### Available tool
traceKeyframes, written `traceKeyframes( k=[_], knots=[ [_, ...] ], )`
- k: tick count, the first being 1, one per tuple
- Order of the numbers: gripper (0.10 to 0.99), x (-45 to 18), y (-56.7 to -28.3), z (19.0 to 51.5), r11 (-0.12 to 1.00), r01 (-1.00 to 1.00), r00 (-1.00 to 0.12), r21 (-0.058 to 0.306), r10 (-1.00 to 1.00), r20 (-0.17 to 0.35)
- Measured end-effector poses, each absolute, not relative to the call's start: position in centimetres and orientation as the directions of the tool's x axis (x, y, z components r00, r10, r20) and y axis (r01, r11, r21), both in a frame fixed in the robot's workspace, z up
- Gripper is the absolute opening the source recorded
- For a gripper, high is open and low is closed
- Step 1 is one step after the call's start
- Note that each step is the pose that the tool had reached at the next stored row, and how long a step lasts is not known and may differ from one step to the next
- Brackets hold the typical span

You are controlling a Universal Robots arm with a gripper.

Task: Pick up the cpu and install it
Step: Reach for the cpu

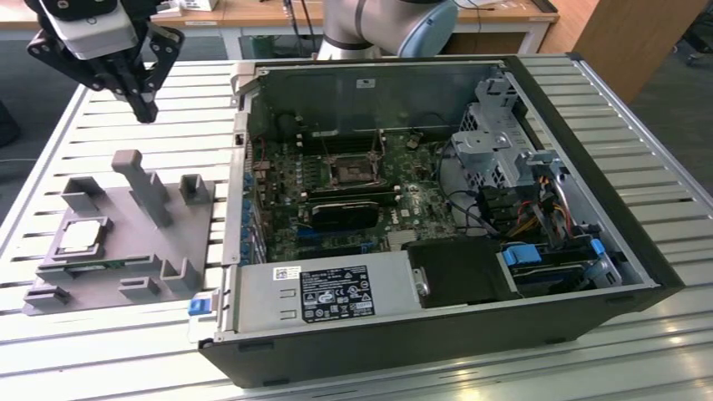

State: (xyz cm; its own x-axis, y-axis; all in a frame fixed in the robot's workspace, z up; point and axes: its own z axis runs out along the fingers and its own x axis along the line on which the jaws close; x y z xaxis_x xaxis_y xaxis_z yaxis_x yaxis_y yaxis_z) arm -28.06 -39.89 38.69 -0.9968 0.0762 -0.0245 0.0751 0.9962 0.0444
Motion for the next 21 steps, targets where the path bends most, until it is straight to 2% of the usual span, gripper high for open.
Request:
traceKeyframes(
  k=[21],
  knots=[
    [0.106, -30.5, -40.2, 38.6, 0.996, 0.075, -0.997, 0.044, 0.076, -0.024]
  ],
)
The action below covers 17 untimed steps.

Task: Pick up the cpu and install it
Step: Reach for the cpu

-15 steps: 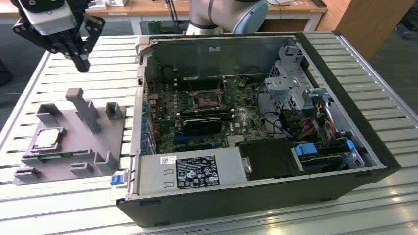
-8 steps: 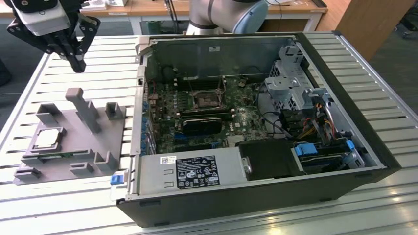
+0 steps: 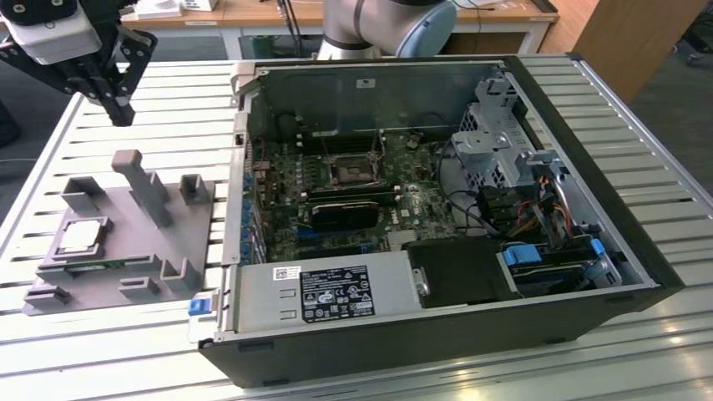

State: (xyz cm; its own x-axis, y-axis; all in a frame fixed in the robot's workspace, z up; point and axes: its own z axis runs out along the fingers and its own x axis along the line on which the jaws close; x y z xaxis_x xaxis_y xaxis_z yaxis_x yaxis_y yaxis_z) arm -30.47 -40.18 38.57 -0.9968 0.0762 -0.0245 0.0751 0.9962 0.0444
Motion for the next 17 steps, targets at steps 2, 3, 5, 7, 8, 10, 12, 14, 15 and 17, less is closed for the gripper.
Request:
traceKeyframes(
  k=[2, 3, 5, 7, 8, 10, 12, 14, 15, 17],
  knots=[
    [0.106, -30.9, -40.2, 38.6, 0.996, 0.075, -0.997, 0.044, 0.076, -0.024],
    [0.106, -31.0, -40.2, 38.6, 0.996, 0.075, -0.997, 0.044, 0.076, -0.024],
    [0.106, -31.3, -40.2, 38.6, 0.996, 0.075, -0.997, 0.044, 0.076, -0.024],
    [0.106, -31.5, -40.2, 38.5, 0.996, 0.075, -0.997, 0.044, 0.076, -0.024],
    [0.106, -31.6, -40.2, 38.5, 0.996, 0.075, -0.997, 0.044, 0.076, -0.024],
    [0.106, -31.7, -40.2, 38.5, 0.996, 0.075, -0.997, 0.044, 0.076, -0.024],
    [0.106, -31.8, -40.2, 38.5, 0.996, 0.075, -0.997, 0.044, 0.076, -0.024],
    [0.106, -31.9, -40.2, 38.5, 0.996, 0.075, -0.997, 0.044, 0.076, -0.023],
    [0.106, -32.0, -40.2, 38.5, 0.996, 0.075, -0.997, 0.044, 0.076, -0.023],
    [0.106, -32.2, -40.2, 38.5, 0.996, 0.075, -0.997, 0.044, 0.076, -0.023]
  ],
)
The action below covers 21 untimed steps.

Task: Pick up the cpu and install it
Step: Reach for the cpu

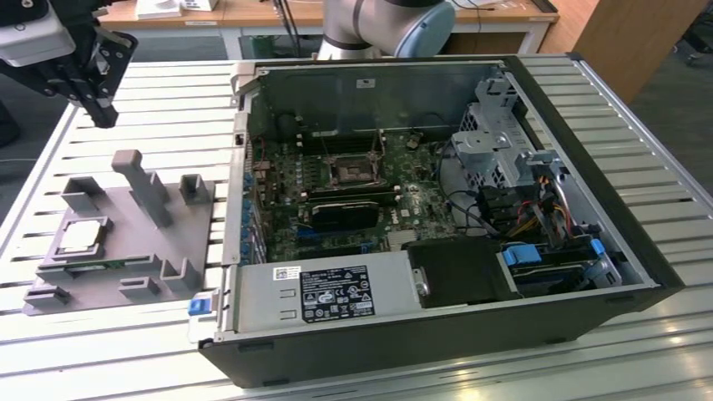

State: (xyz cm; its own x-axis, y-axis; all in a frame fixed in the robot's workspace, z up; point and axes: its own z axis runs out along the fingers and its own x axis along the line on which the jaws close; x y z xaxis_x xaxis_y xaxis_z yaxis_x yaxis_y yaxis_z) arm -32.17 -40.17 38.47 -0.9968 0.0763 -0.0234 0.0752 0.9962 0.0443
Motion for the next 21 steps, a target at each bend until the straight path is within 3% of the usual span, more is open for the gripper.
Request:
traceKeyframes(
  k=[21],
  knots=[
    [0.106, -33.7, -40.2, 38.4, 0.996, 0.075, -0.997, 0.044, 0.076, -0.023]
  ],
)
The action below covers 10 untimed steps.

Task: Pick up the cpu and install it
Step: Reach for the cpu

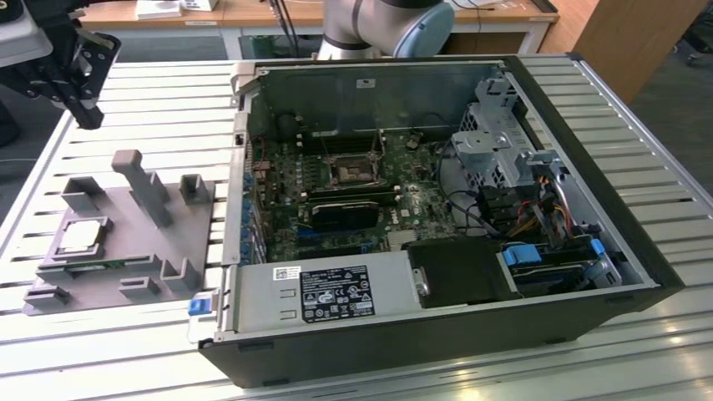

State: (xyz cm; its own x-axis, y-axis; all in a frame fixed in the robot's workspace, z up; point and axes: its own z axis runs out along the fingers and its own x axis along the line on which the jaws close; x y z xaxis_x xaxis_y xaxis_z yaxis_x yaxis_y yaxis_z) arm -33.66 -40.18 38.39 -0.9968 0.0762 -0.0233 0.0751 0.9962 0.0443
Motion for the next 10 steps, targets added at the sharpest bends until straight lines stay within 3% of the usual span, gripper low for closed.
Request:
traceKeyframes(
  k=[10],
  knots=[
    [0.106, -34.48, -40.18, 38.32, 0.996, 0.075, -0.997, 0.044, 0.076, -0.023]
  ],
)
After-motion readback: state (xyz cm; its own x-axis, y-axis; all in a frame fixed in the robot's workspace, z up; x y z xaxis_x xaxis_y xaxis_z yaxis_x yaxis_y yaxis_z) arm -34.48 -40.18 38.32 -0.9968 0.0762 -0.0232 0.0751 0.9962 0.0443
